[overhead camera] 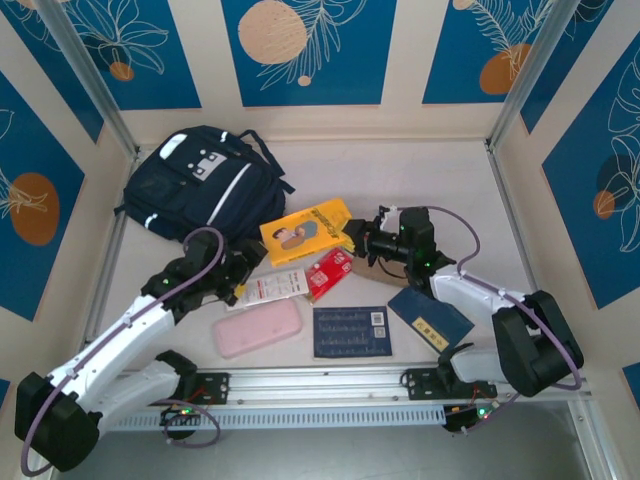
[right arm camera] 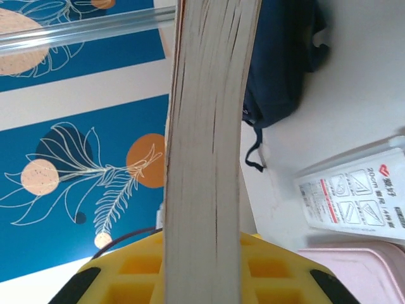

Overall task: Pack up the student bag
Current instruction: Pick up the book from the center of the table.

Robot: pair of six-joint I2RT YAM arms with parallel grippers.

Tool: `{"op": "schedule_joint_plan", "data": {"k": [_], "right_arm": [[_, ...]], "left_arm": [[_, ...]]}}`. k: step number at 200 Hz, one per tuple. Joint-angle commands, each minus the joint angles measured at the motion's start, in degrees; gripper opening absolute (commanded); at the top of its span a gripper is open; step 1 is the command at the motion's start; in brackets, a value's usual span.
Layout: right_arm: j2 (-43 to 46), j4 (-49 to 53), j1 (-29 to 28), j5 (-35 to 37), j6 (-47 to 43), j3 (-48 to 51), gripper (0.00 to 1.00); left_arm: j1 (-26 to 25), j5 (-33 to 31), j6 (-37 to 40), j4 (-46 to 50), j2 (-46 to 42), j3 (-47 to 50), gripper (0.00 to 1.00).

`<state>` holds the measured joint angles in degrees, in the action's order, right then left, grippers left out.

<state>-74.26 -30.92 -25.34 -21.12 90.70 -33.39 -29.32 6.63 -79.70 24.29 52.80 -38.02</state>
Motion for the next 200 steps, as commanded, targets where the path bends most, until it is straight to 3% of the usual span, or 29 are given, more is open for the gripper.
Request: {"op": "schedule_joint_plan", "data": {"k": [1, 38, 102, 159, 182, 200], "right_arm": [[2.15, -5.55, -1.78, 2.53, 2.95, -1.88, 0.00], [3.20, -8.87, -3.06, 4.18, 3.95, -0.05, 0.00], [4.52, -9.89, -4.55, 6.03, 4.07, 0.89, 0.00], [7.80, -7.31, -2.98, 8.60, 3.89, 2.69, 0.00], [7.30, -7.66, -3.07, 8.12, 4.27, 2.21, 0.00], [6.68, -8.30, -3.44, 7.95, 4.74, 1.86, 0.00]], "left_arm": [[0.51, 1.34, -9.74, -9.36, -1.31, 0.32, 1.00], [0.50, -0.27, -11.34, -15.55, -1.82, 1.07, 0.92], [0.54, -1.48, -13.33, -19.50, -1.90, 2.57, 0.67], [0.54, -6.42, -12.34, -13.52, -7.87, 2.78, 0.68], [0.54, -2.91, -10.39, -16.85, -5.45, 1.72, 0.85], [0.43, 0.65, -8.83, -18.19, -1.99, -0.81, 0.92]]}}
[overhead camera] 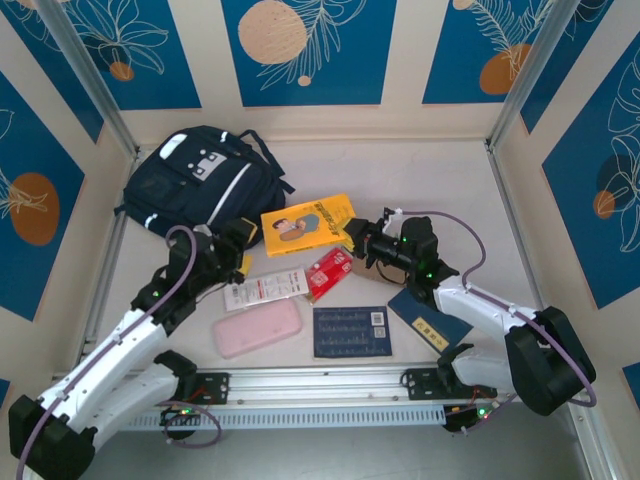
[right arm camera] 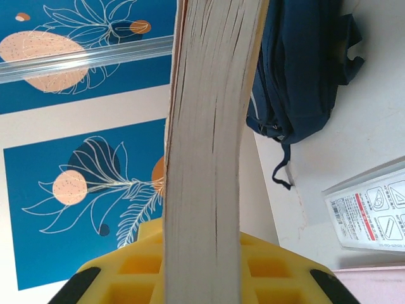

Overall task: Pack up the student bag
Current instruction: Pick up the book from the center of the table.

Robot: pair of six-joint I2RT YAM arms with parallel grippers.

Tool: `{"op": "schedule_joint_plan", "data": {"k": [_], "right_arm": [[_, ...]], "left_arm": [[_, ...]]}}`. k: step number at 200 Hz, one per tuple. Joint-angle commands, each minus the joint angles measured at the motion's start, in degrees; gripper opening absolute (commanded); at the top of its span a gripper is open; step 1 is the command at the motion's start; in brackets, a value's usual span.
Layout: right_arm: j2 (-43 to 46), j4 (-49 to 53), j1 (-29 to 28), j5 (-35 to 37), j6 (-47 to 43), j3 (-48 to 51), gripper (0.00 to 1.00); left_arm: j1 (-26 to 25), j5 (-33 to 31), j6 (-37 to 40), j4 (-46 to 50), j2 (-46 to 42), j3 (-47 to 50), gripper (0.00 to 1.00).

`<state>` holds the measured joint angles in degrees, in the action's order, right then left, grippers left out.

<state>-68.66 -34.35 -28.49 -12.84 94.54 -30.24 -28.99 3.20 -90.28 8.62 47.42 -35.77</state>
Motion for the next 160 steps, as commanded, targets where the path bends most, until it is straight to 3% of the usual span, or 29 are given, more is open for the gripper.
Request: {"op": "schedule_joint_plan", "data": {"k": [1, 30, 46, 59, 110, 127, 136, 160], "right_arm": [[1.04, -4.90, -0.27, -0.34, 0.94, -1.34, 0.00], [0.70, -6.05, -1.17, -0.34, 1.51, -2.08, 0.00], [1.06, -6.08, -1.57, -0.32, 1.31, -2.29, 0.00], [1.29, -5.93, -1.74, -0.94, 1.01, -2.45, 0.00], [2.16, -5.69, -1.81, -4.66, -1.60, -2.02, 0.00], [3.73, -2.96, -1.37, -5.92, -4.11, -2.25, 0.00], [4.97, -0.92, -0.87, -6.66, -6.17, -2.34, 0.08], [7.66, 2.93, 1.72, -10.67, -11.57, -2.80, 0.48]], "left_arm": [[0.09, 4.22, 1.81, -2.58, 3.56, -3.20, 0.92], [-0.75, 5.63, 2.22, -4.43, 7.42, -5.10, 0.91], [-0.88, 4.78, 2.19, -5.57, 8.62, -5.18, 0.83], [-0.86, 3.74, 2.42, -6.82, 9.16, -5.19, 0.70], [-0.85, 4.31, 4.84, -13.06, 11.31, -5.98, 0.02], [-0.85, 4.25, 7.02, -14.77, 10.39, -5.45, 0.00], [-0.87, 4.50, 8.25, -17.05, 9.54, -4.58, 0.00], [-0.87, 5.17, 11.19, -19.75, 6.83, -2.58, 0.00]]}}
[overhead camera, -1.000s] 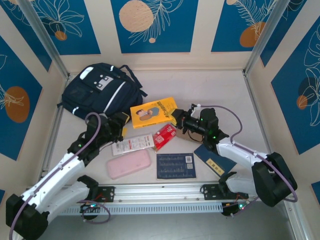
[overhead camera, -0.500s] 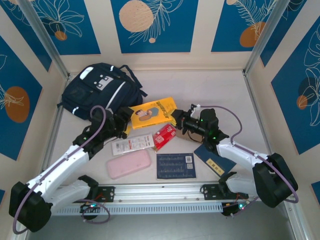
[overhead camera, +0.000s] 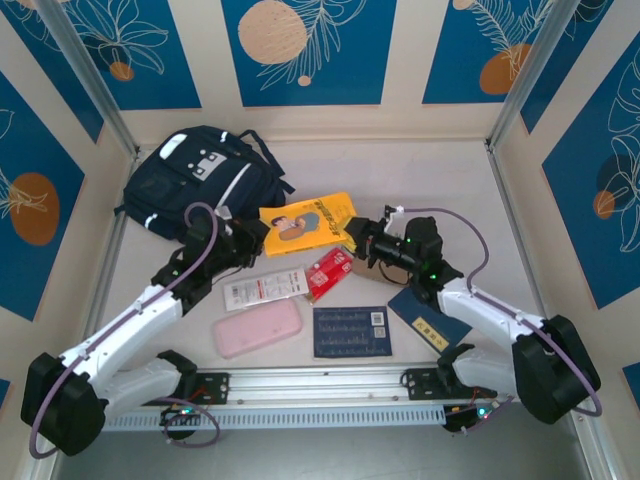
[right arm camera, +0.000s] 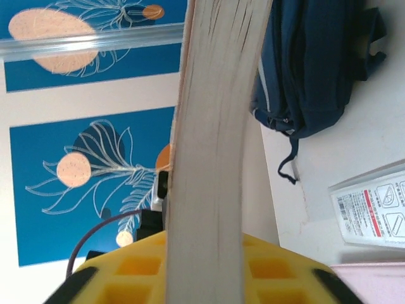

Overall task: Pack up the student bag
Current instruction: Pick up the book from the center of the table.

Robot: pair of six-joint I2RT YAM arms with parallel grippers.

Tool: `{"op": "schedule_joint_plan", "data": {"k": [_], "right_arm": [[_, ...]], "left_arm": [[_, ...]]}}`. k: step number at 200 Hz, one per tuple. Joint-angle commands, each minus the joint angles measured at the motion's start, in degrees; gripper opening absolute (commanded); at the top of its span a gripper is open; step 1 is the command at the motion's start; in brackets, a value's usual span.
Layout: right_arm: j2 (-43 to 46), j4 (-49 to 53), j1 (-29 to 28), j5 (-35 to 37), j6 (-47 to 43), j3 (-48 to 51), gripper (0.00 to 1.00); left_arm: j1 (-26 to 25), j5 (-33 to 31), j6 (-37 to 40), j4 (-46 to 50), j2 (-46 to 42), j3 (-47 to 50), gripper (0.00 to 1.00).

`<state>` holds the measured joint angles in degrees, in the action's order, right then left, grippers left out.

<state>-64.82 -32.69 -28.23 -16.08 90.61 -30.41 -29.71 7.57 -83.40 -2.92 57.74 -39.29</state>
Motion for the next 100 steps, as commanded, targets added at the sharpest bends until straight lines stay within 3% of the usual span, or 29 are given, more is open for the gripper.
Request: {"op": "schedule_joint_plan", "data": {"k": [1, 22, 39, 73, 100], "right_arm": [[3.91, 1.33, 1.53, -7.63, -7.82, -2.68, 0.50], [4.35, 0.31, 4.52, -13.48, -10.48, -3.21, 0.69], [3.20, -2.61, 6.48, -18.97, -11.31, -4.10, 0.76], [0.22, -7.04, 9.60, -27.72, -11.42, -5.72, 0.77], [-1.91, -6.32, 9.91, -33.03, -11.90, -8.01, 0.69]], "left_arm": [[-0.16, 0.88, 4.39, -8.40, -3.63, 1.04, 0.00], [-0.10, 2.53, 5.73, -11.60, -5.85, 3.31, 0.00], [-0.19, 4.43, 6.55, -14.20, -7.20, 4.99, 0.00], [-0.17, 9.47, 9.18, -16.92, -9.42, 6.24, 0.00], [-0.10, 12.83, 12.01, -16.16, -11.16, 5.86, 0.00]]}}
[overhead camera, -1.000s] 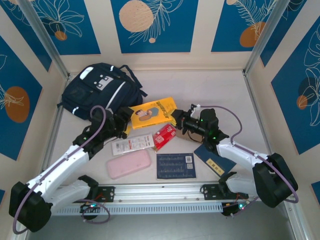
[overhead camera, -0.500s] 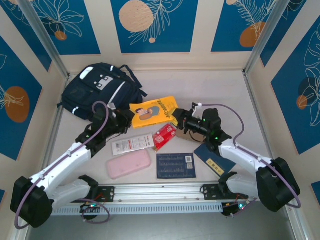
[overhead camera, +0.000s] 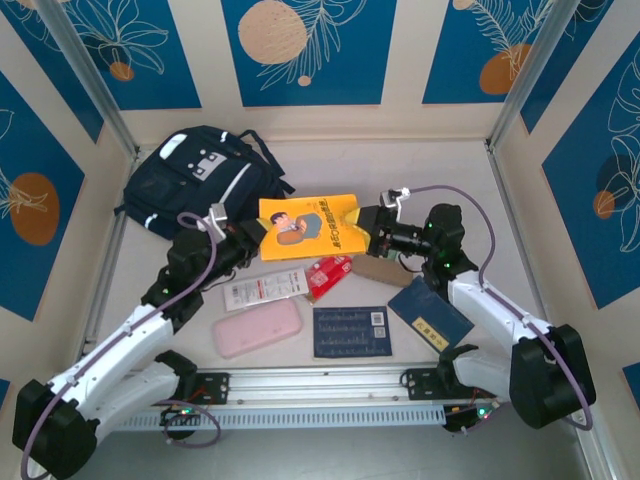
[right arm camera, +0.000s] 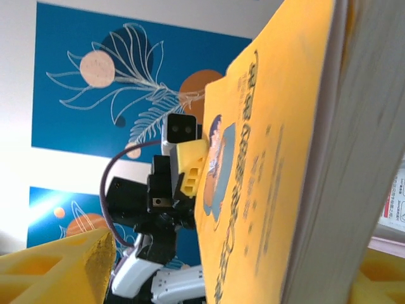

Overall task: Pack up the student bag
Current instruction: Pick up the book from the center of the table.

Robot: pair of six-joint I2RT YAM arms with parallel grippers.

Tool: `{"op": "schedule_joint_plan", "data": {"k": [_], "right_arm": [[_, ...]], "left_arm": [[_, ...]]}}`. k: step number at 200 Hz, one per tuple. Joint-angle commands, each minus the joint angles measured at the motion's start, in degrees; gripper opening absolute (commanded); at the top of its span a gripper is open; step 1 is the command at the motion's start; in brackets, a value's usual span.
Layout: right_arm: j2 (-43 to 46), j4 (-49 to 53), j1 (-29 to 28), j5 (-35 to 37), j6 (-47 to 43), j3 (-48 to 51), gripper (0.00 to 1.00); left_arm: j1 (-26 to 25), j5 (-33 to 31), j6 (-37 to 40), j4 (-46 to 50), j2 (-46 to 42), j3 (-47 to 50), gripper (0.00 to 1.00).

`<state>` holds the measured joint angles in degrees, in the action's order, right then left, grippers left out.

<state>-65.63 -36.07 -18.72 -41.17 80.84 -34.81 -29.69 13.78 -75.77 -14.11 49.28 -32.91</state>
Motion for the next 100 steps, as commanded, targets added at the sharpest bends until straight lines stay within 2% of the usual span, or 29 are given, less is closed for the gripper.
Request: {"op": "schedule_joint_plan", "data": {"k": [1, 64, 87, 100], "right_arm": [[-1.18, -2.85, 0.38, -8.08, -2.15, -3.66, 0.69], [-2.30, 3.84, -0.21, -9.50, -3.40, -5.20, 0.39], [-0.63, 13.62, -0.67, -7.88, -8.45, -6.51, 0.26], [0.33, 17.26, -0.22, -6.76, -10.60, -6.41, 0.24]], "left_arm": [[-0.16, 6.75, 4.52, -4.88, -2.79, -0.55, 0.00], [-0.19, 9.76, 8.22, -2.13, -2.66, -1.61, 0.00], [-0.19, 8.28, 10.15, 0.94, -1.66, -3.06, 0.00], [-0.19, 7.09, 11.91, 3.02, -1.34, -4.10, 0.00]]}}
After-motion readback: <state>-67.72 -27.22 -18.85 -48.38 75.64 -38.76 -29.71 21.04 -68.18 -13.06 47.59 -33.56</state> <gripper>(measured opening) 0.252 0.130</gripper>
